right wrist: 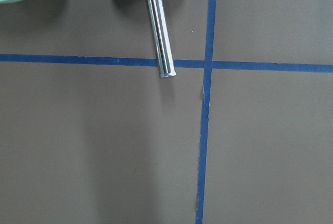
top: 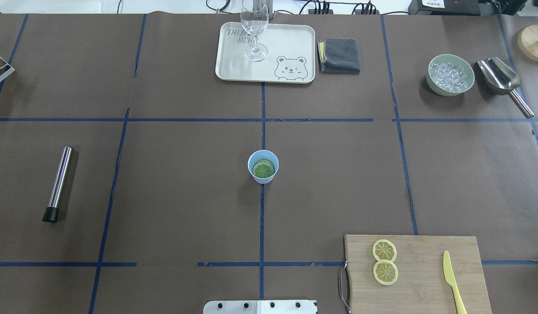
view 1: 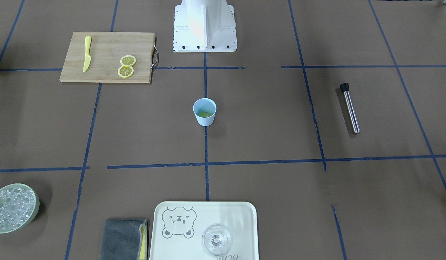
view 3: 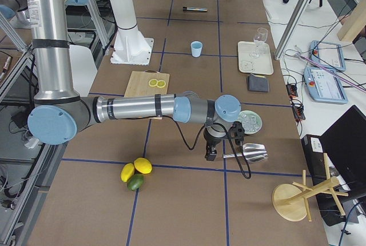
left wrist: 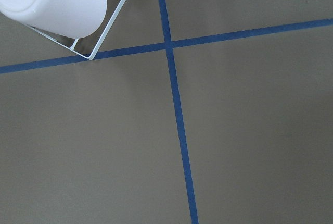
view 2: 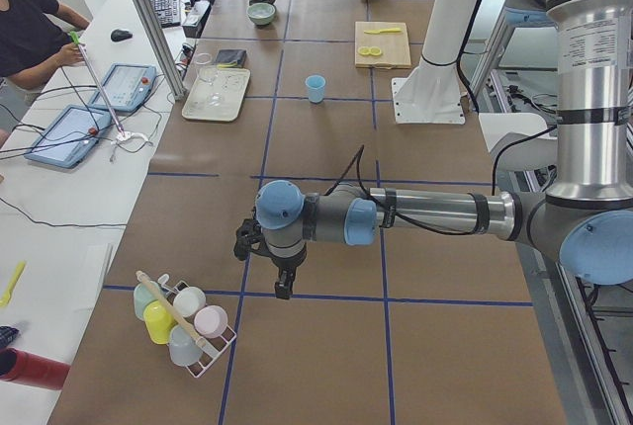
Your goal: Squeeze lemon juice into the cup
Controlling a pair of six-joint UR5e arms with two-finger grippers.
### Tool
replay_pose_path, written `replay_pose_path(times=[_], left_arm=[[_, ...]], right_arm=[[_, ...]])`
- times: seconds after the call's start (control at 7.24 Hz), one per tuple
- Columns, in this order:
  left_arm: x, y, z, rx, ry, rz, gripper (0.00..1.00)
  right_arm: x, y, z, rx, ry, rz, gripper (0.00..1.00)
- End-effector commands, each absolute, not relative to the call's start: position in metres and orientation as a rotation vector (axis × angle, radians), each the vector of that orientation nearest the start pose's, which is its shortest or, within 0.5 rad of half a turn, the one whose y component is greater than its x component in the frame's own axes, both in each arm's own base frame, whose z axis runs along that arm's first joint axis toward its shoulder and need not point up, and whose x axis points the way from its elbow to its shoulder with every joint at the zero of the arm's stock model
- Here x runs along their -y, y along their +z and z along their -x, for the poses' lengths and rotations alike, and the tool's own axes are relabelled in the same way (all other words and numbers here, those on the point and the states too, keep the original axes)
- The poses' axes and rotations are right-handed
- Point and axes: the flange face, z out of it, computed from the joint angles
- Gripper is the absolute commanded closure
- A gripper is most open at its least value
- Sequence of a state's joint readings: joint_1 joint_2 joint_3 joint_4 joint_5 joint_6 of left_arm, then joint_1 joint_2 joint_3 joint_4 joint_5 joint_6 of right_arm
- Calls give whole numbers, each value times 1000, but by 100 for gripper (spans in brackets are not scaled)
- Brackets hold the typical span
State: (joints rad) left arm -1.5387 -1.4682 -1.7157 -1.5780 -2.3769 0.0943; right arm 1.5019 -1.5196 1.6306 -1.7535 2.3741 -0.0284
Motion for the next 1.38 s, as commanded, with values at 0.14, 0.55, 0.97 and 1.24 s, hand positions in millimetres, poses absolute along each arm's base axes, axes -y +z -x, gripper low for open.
replay_pose_path(times=[0.14, 0.55, 0.97, 1.24], left_arm=[[459, 625, 46, -801, 147, -84, 0], [460, 629, 46, -801, 143, -76, 0], [459, 634, 46, -803, 139, -68, 0], [459, 634, 46, -800, 138, -68, 0]], right_arm=[[509, 619, -27, 802, -61, 82, 0], [510, 617, -26, 804, -65, 69, 0], [508, 617, -23, 862, -68, 73, 0], [507, 617, -23, 862, -66, 73, 0]])
